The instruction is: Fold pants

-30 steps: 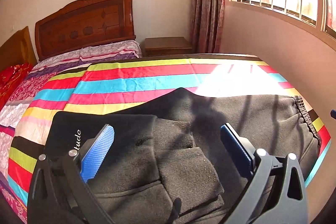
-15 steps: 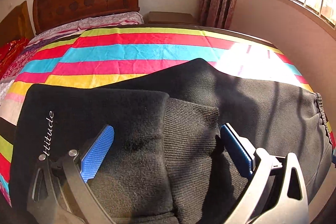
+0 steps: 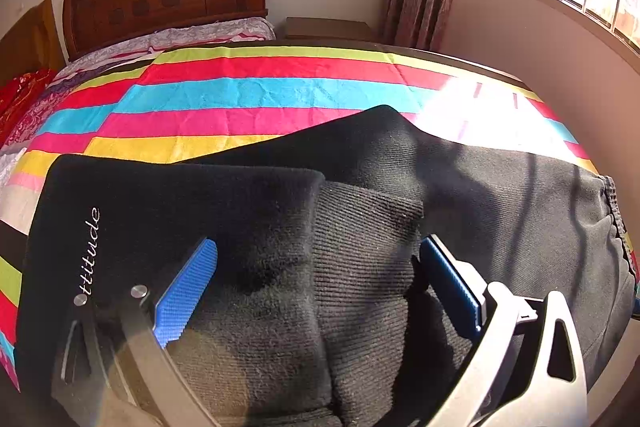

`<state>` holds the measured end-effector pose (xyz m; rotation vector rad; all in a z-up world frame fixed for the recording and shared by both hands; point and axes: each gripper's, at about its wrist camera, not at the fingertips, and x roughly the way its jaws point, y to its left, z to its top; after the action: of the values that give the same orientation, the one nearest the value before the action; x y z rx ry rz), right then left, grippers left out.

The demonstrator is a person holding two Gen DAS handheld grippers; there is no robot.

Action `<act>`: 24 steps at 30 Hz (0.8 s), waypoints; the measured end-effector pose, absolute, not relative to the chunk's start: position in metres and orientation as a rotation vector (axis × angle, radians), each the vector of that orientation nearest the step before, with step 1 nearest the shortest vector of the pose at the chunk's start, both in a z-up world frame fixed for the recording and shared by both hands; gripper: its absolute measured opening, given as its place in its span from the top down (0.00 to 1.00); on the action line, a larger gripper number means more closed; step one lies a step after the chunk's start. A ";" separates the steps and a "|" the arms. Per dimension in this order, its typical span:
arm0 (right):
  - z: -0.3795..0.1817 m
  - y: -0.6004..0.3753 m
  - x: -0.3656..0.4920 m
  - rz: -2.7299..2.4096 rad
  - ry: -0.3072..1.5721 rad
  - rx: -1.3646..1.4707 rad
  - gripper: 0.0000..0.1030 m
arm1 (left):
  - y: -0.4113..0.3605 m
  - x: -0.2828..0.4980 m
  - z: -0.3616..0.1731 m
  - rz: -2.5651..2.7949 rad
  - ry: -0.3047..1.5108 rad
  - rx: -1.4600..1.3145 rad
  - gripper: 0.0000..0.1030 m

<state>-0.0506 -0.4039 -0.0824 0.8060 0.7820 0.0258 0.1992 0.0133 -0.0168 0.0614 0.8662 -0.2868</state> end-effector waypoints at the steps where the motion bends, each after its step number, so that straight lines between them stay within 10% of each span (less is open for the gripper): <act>1: -0.087 -0.396 -0.049 0.039 0.806 0.808 0.06 | 0.014 0.200 -0.017 -0.289 0.867 0.059 0.02; 18: -0.089 -0.376 -0.011 0.024 0.807 0.946 0.04 | -0.151 0.153 0.017 -0.782 1.055 0.182 0.02; 24: -0.089 -0.374 -0.025 -0.011 0.814 0.858 0.32 | -0.158 0.158 -0.030 -0.732 1.141 0.229 0.02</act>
<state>-0.0248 -0.3738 -0.0886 0.8581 0.8142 -0.0111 0.1579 -0.1579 -0.0297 0.2286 1.1410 -0.7325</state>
